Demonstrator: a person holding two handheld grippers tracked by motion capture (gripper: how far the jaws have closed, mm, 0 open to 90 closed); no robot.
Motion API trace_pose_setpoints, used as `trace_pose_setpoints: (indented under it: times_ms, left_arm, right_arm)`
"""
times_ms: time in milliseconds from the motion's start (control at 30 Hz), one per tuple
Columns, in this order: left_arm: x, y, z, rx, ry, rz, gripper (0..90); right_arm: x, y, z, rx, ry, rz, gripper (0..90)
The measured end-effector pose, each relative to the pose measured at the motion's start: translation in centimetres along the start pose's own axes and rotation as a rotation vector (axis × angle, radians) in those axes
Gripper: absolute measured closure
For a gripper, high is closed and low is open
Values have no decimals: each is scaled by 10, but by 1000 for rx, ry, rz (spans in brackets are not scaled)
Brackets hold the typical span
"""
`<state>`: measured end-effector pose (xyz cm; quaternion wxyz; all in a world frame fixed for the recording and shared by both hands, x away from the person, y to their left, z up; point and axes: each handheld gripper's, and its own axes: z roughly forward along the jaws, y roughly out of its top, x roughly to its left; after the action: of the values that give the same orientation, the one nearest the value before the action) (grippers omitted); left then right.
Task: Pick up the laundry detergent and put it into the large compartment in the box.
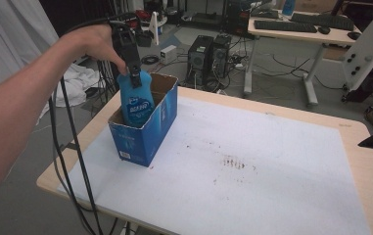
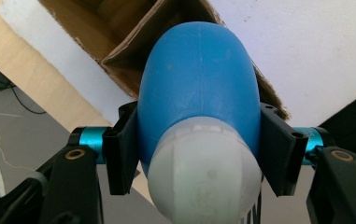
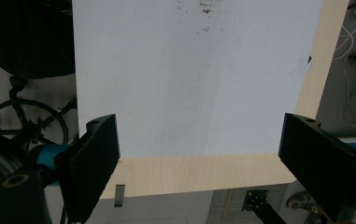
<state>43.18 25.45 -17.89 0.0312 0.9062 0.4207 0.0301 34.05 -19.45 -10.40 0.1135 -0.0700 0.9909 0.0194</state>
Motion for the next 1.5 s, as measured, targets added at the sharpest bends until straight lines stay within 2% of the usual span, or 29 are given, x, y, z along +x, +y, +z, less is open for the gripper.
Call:
trace_pose_setpoints:
  times_ms: [100,267,567,600,700,933,1000,1167,1267,1333,1367,1433,1500]
  left_arm:
    - [1,-1,13,4,-3,-3,384]
    - [1,-1,27,11,-2,4,384]
    - [1,0,52,27,-4,33,383]
    - [0,0,55,25,-3,24,383]
    - [1,1,60,34,1,39,383]
    - [-2,0,73,14,6,31,383]
    - [-2,-1,75,19,13,47,383]
    - [-3,-2,83,17,19,41,383]
    - [-5,-3,88,27,23,52,383]
    - [-5,-3,88,27,23,52,382]
    - [-5,-4,91,3,24,49,382]
    - [-5,-4,90,14,26,65,382]
    - [-6,-4,91,5,27,56,382]
  right_arm:
    - [0,-1,1,4,0,3,117]
    - [0,-1,1,5,0,5,117]
    - [-1,-1,4,9,4,6,117]
    - [-1,-1,4,7,4,4,117]
    - [-1,-1,5,9,4,7,117]
    - [-1,-2,8,12,8,11,117]
    - [-1,-2,8,11,9,11,117]
    - [0,-2,8,11,9,11,117]
    - [0,-2,8,10,7,12,117]
    - [-1,-2,9,9,9,10,117]
    - [-1,-1,9,11,10,12,117]
    - [-1,-1,9,14,11,10,117]
    - [-1,0,9,16,10,11,117]
